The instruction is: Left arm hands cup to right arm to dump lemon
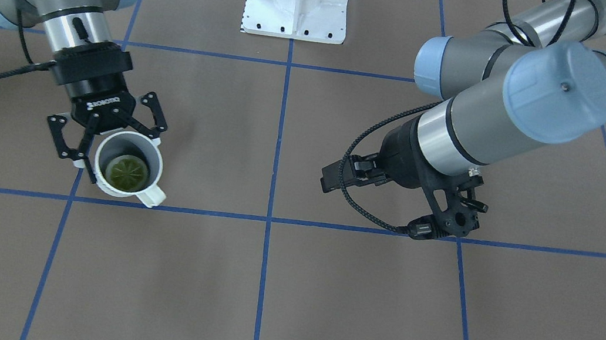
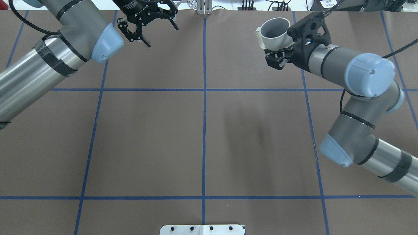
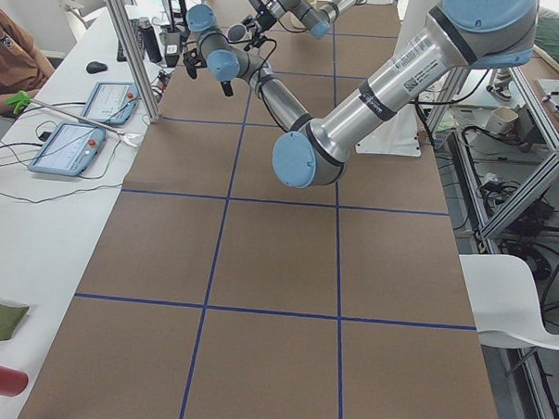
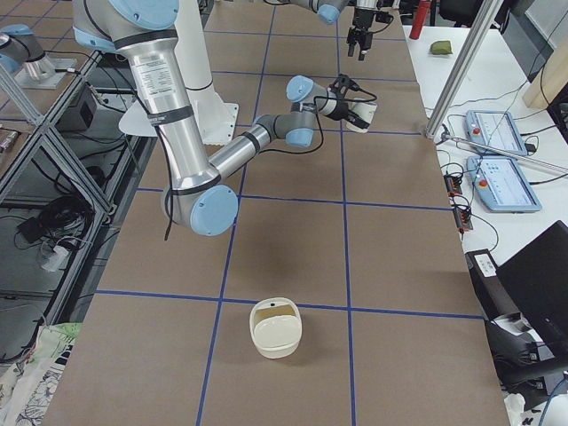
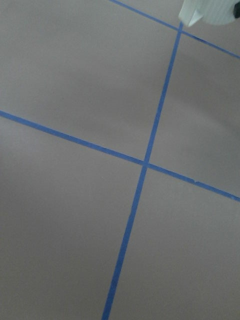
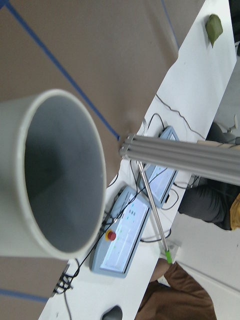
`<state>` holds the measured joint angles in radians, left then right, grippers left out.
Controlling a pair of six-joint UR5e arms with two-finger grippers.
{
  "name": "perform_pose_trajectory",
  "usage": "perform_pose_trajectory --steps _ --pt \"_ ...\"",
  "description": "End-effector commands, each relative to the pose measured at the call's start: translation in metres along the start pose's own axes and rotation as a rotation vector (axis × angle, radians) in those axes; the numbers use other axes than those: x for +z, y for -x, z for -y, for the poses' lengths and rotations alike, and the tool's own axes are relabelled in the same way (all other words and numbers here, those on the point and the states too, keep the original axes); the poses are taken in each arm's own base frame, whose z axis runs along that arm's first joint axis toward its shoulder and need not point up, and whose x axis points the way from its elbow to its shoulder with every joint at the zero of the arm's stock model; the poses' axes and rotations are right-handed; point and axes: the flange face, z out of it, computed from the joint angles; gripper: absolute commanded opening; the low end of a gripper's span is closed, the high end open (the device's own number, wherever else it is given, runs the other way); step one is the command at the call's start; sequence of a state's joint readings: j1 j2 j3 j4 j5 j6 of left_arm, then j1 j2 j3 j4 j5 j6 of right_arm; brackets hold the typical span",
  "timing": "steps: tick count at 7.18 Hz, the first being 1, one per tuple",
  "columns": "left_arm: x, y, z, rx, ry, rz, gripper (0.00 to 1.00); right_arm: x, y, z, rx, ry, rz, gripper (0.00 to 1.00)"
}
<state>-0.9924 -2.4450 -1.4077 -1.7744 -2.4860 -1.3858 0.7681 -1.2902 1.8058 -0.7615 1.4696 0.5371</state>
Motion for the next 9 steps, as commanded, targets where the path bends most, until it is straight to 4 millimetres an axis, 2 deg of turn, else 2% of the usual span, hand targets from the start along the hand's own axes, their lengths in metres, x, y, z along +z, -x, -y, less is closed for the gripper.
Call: perform_pose_trajectory --steps 1,2,3,5,6,9 --pt "0.004 0.011 0.005 -0.008 -0.031 0.014 1.00 -0.071 -0.086 -0.043 0.138 0.014 -0.110 0.11" --pt "0.007 0.014 0.004 -0.004 -0.047 0.019 1.00 -0.089 -0.103 -0.063 0.150 0.015 -0.125 0.11" --pt "0.006 0.015 0.005 0.006 -0.051 0.020 1.00 -0.116 -0.131 -0.100 0.173 0.004 -0.133 0.12" --pt "0.014 0.028 0.010 0.002 -0.069 0.038 1.00 -0.168 -0.165 -0.158 0.243 0.001 -0.092 0.12" --pt "0.016 0.027 0.009 0.004 -0.074 0.042 1.00 -0.183 -0.176 -0.182 0.339 0.004 -0.054 0.12" --pt "0.018 0.024 0.004 0.015 -0.084 0.040 1.00 -0.236 -0.239 -0.279 0.483 -0.027 0.088 0.12"
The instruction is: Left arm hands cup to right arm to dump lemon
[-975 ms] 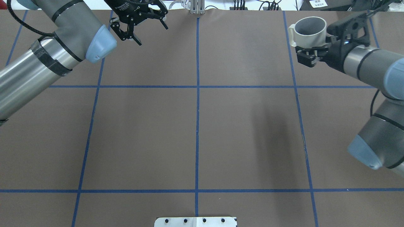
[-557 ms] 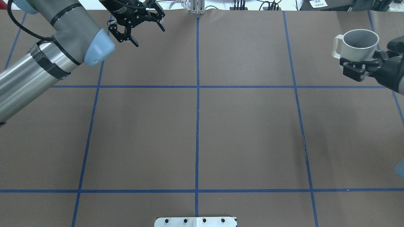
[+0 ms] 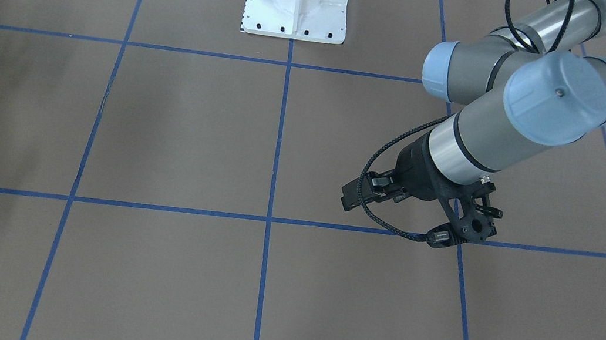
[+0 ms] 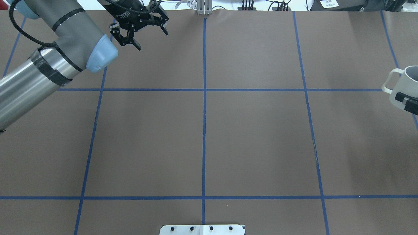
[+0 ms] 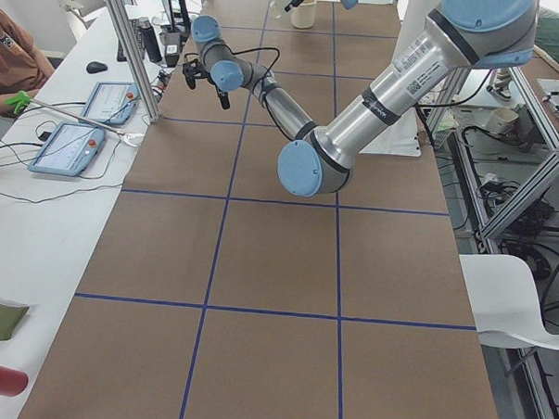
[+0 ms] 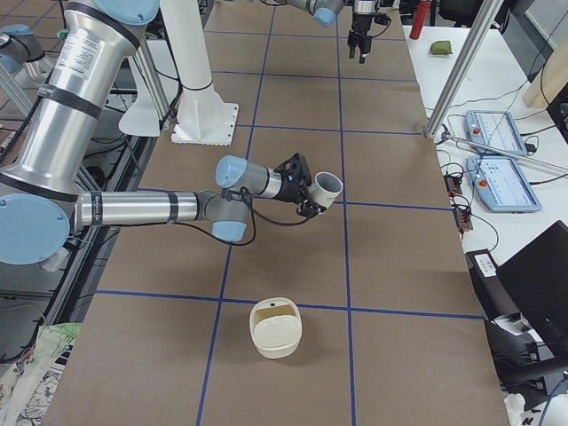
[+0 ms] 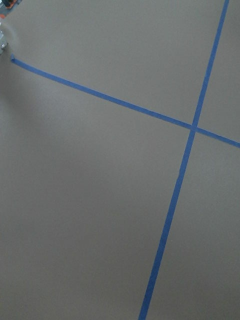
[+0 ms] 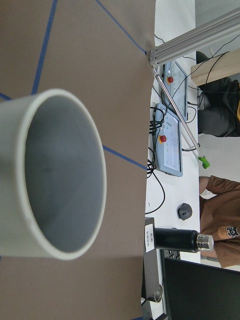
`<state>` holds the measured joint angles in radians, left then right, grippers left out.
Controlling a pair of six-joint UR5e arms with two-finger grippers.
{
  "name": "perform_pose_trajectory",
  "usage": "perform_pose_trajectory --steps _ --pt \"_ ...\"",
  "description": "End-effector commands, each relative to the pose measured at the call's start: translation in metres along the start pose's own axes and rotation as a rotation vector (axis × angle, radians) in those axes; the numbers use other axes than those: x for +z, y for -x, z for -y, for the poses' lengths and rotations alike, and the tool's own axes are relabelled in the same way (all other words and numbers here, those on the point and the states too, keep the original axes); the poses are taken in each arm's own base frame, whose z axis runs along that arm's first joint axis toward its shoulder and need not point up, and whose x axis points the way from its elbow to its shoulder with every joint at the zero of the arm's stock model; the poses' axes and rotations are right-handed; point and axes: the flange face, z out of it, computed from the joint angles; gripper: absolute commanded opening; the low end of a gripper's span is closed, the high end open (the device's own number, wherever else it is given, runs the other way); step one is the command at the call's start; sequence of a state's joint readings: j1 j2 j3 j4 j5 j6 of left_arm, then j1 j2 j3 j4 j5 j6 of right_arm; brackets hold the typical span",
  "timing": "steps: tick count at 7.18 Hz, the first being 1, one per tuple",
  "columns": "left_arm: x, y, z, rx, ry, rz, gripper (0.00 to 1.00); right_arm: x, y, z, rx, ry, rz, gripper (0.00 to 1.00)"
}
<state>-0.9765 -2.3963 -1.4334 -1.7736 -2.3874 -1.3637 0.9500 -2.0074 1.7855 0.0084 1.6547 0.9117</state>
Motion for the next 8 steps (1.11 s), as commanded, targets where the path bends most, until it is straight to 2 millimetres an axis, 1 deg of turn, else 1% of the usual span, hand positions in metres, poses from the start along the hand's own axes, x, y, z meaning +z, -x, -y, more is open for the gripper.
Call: perform_pose_trajectory --steps 1,2,3,4,5,6,7,8 --pt "0.001 -0.002 -0.003 0.007 -0.004 -0.001 1.00 -0.051 -0.076 -0.042 0.145 0.017 0.103 0.12" --pt "0.001 -0.003 -0.004 0.008 -0.004 -0.002 1.00 -0.077 -0.101 -0.051 0.191 0.024 0.134 0.12" --pt "-0.001 -0.003 -0.004 0.010 -0.006 -0.005 1.00 -0.100 -0.112 -0.047 0.225 0.039 0.144 0.12" --pt "-0.003 -0.005 -0.006 0.014 -0.007 -0.009 1.00 -0.121 -0.132 -0.057 0.262 0.054 0.131 0.12" --pt "-0.003 -0.005 -0.006 0.013 -0.007 -0.008 1.00 -0.138 -0.146 -0.073 0.271 0.054 0.137 0.12" --pt "-0.004 -0.006 -0.005 0.017 -0.019 -0.006 1.00 -0.149 -0.157 -0.086 0.292 0.057 0.127 0.13" --pt "-0.003 -0.004 -0.003 0.045 -0.026 -0.002 1.00 -0.154 -0.161 -0.090 0.397 0.062 0.128 0.13" --pt "-0.005 -0.002 0.001 0.075 -0.037 0.001 1.00 -0.159 -0.160 -0.095 0.463 0.057 0.146 0.13"
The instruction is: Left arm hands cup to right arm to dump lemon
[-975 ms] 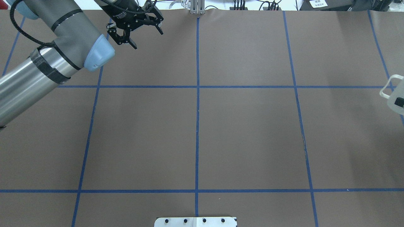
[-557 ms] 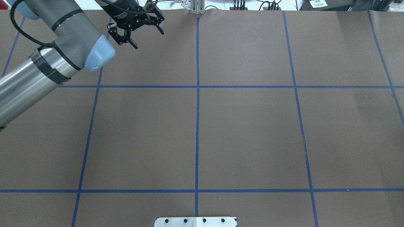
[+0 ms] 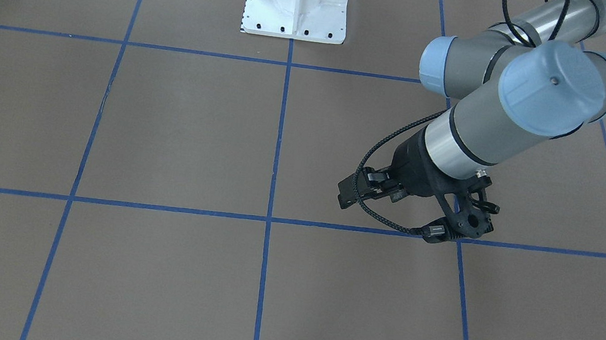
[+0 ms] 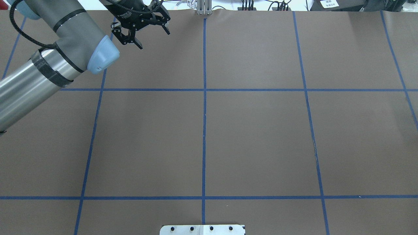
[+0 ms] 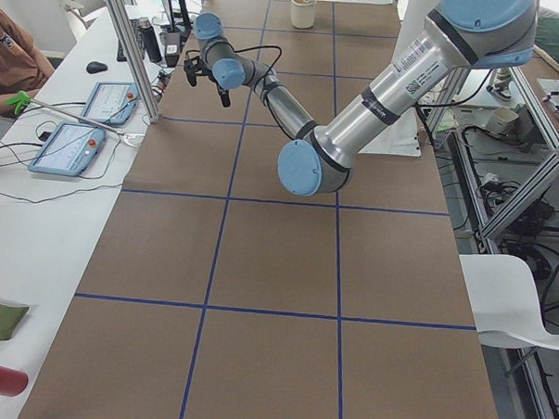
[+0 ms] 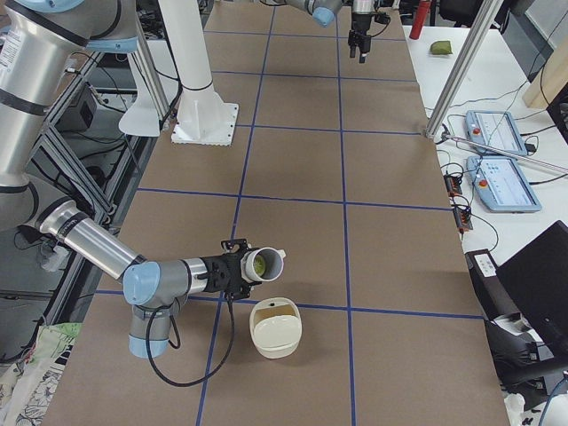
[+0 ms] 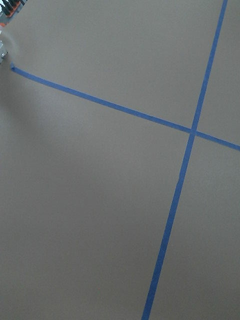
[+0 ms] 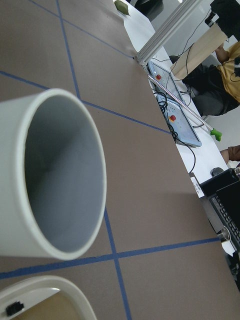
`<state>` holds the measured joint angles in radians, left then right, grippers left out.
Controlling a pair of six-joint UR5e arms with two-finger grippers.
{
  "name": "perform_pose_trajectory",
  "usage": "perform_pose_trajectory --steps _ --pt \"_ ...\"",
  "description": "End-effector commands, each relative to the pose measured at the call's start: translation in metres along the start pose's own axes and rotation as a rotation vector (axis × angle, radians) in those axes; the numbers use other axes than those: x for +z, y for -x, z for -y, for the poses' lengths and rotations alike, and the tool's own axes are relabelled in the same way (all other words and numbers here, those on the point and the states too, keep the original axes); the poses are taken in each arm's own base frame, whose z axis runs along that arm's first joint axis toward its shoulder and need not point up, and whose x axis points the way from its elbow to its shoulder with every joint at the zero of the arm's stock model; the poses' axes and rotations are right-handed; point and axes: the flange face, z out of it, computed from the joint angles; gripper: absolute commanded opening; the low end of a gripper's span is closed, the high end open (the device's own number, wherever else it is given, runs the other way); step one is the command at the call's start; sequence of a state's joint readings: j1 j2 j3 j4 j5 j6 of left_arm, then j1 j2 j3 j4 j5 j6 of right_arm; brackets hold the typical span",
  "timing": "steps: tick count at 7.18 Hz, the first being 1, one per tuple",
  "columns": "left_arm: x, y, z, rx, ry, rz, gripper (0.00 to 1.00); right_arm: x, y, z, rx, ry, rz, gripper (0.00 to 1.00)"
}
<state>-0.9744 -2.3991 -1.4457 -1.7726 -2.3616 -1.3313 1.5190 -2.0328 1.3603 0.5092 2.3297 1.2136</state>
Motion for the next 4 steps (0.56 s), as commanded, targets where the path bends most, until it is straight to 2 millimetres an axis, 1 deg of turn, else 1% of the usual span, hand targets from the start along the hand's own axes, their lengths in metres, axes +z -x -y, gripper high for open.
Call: perform_pose_trajectory --steps 1,2,3,4 --pt "-0.004 0.003 0.005 0.084 -0.016 0.006 1.00 -0.011 -0.007 -0.011 0.149 -0.007 0.024 0.13" --pt "-0.007 0.002 0.002 0.174 -0.057 0.011 1.00 -0.017 -0.012 -0.018 0.206 -0.013 0.040 0.13" --pt "-0.005 0.017 0.004 0.259 -0.102 0.039 1.00 -0.020 -0.012 -0.019 0.271 -0.024 0.057 0.13" --pt "-0.002 0.032 0.007 0.356 -0.124 0.073 1.00 -0.021 -0.014 -0.020 0.295 -0.030 0.058 0.13"
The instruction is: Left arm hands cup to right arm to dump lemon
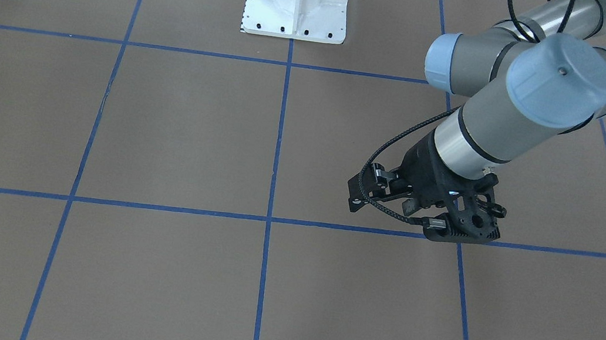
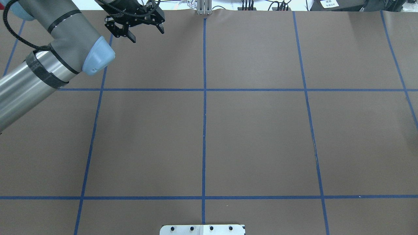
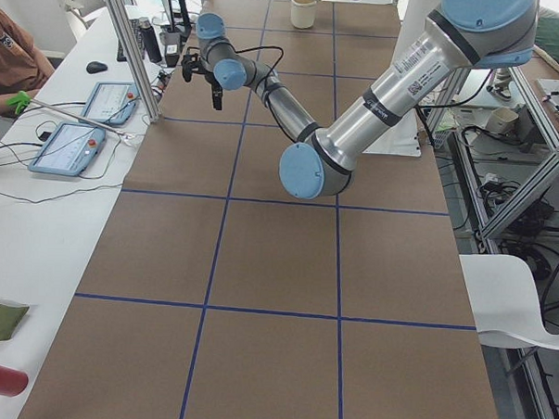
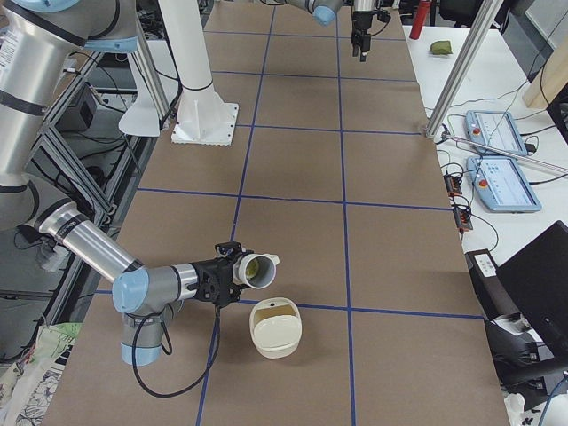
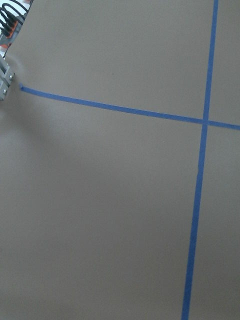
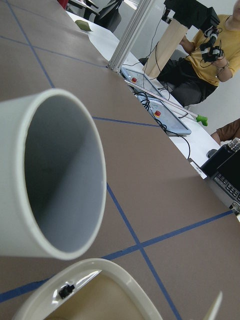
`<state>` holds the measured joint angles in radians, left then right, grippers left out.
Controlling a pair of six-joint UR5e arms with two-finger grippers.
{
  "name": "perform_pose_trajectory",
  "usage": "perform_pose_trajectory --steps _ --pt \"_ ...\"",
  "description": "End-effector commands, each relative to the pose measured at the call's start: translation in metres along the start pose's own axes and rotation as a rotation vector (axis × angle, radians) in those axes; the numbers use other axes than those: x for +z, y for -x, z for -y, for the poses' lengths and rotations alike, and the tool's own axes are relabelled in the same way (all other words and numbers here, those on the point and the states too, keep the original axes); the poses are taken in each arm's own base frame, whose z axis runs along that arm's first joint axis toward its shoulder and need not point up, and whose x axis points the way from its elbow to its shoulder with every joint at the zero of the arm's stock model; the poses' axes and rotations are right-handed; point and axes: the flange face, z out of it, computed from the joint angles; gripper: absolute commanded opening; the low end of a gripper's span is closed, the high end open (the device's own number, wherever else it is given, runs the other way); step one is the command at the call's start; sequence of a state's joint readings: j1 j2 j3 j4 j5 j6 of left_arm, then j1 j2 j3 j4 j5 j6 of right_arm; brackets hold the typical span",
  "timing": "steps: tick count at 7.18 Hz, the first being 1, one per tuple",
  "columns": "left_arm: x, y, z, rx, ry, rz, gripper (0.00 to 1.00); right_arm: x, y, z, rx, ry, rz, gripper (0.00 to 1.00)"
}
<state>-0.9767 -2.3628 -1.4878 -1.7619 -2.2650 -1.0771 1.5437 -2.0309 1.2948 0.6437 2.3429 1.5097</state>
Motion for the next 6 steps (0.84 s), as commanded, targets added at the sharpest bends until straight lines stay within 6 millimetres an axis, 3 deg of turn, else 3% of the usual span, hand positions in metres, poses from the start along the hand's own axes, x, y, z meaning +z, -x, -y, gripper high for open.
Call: perform_pose_trajectory --steps 1,2,6 --pt "0.009 0.027 -0.004 0.167 -0.033 0.065 1.00 -0.006 -0.009 -0.004 0.062 -0.012 -0.004 0.14" --pt "0.012 0.035 -0.010 0.169 -0.042 0.079 1.00 -0.006 -0.014 -0.003 0.114 -0.018 -0.011 0.14" --pt "0.012 0.036 -0.013 0.172 -0.040 0.078 1.00 0.017 -0.001 0.023 0.361 -0.026 0.036 0.14"
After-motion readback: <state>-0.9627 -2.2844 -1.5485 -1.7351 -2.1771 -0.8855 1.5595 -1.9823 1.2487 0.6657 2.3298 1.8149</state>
